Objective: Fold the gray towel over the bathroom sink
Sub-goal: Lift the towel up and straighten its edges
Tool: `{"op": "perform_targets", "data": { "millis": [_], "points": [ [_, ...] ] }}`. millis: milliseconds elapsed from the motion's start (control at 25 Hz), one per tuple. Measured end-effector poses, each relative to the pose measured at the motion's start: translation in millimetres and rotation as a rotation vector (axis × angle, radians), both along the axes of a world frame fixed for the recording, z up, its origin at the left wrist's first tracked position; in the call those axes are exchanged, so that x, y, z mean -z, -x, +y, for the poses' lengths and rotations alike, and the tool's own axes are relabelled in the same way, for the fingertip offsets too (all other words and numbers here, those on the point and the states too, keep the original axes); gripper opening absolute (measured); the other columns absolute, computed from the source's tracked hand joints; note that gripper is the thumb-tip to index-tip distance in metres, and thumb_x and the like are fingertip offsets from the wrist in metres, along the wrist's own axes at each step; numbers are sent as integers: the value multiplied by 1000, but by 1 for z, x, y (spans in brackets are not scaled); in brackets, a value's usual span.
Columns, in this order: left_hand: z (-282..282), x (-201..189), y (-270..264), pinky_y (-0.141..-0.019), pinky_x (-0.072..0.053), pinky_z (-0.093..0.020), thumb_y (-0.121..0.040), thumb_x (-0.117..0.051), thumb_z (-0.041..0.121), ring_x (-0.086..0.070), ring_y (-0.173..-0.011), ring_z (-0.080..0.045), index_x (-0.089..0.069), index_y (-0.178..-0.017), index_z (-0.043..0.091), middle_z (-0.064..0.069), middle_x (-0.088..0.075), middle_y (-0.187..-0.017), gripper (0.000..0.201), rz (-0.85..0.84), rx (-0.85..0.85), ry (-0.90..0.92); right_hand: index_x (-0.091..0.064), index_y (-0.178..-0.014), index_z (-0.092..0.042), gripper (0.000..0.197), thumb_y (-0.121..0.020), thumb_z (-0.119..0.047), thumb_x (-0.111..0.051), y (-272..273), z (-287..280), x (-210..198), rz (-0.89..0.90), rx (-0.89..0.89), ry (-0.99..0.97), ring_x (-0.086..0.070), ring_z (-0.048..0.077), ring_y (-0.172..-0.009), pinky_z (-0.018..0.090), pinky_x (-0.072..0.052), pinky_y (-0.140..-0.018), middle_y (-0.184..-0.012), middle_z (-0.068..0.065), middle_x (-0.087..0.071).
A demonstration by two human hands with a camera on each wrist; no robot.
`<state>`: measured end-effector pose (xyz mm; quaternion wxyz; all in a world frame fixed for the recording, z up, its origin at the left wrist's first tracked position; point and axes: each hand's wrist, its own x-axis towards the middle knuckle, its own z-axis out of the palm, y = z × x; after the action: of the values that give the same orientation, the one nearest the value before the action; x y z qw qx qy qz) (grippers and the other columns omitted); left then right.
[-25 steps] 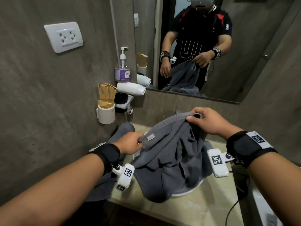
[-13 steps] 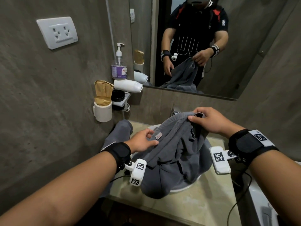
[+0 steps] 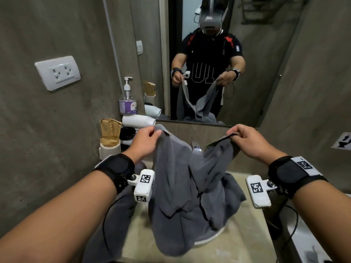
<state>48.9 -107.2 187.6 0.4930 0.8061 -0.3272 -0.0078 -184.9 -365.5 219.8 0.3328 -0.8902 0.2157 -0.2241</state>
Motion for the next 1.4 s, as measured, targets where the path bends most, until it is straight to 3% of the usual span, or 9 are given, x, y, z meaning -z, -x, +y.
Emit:
{"op": "perform_targets", "data": {
  "millis": [80,240,440,560,800,920,1080,1280,1400],
  "points": [
    [1,-29,-14,-72,-45,-30,-99,-55,31,-65,-96,-23,-73,-99,18,-3,-73,-97,22,-147,-28,-112,-70,-97,-25,13,-96,-15,-61,5,-4,-18,-26,-16,54,-64,2,-85,10,-46,-69,-91,-12,-70],
    [6,-102,-37,-72,-42,-33,-97,-54,40,-62,-92,-26,-72,-94,30,0,-68,-91,21,-395,-148,-182,-71,-92,-18,3,-93,-20,-69,9,-14,-75,-144,119,115,-67,26,-88,42,-54,-79,-89,4,-71],
    [1,-232,-61,-53,-51,-25,-97,-54,37,-69,-53,-16,-73,-90,21,6,-74,-63,26,-238,-210,78,-79,-93,-27,7,-87,-27,-75,8,-30,-193,-478,228,227,-60,-8,-60,4,-40,-57,-72,-10,-71],
    [0,-325,-71,-35,-40,-17,-100,-51,28,-64,-39,-13,-68,-87,18,-1,-73,-62,24,-188,-217,327,-70,-100,-8,9,-98,-11,-62,-1,-41,-268,-713,133,-229,-58,3,-40,15,-50,-45,-56,2,-67],
    [42,-497,-76,-85,-59,-45,-95,-53,29,-75,-84,-31,-72,-105,18,-14,-77,-86,24,-570,-361,483,-71,-109,-1,18,-97,-7,-60,25,-64,-424,-1058,198,63,-69,2,-63,18,-57,-62,-88,13,-73],
    [70,-567,-72,-89,-54,-45,-89,-48,29,-69,-99,-39,-72,-111,19,-16,-76,-101,34,-857,-499,554,-75,-109,-9,20,-94,-16,-63,60,-62,-498,-1143,284,327,-74,21,-90,42,-58,-90,-99,12,-77],
    [103,-641,-52,-101,-49,-48,-91,-40,32,-63,-114,-36,-59,-128,22,-13,-70,-120,43,-988,-388,704,-76,-105,-16,18,-92,-23,-64,107,-60,-562,-1185,345,510,-74,18,-94,43,-56,-94,-96,5,-78],
    [109,-669,-12,-97,-46,-46,-89,-54,21,-56,-119,-46,-39,-143,37,-21,-61,-134,58,-959,-421,369,-77,-106,-17,20,-93,-25,-65,134,-54,-585,-1120,499,639,-69,23,-105,36,-52,-95,-106,5,-77],
    [95,-646,-9,-86,-47,-41,-85,-60,26,-60,-111,-44,-43,-139,25,-23,-62,-129,57,-822,-399,252,-77,-106,-16,20,-93,-25,-64,126,-44,-578,-1084,513,644,-67,24,-109,35,-49,-96,-110,6,-76]
  ]
}}
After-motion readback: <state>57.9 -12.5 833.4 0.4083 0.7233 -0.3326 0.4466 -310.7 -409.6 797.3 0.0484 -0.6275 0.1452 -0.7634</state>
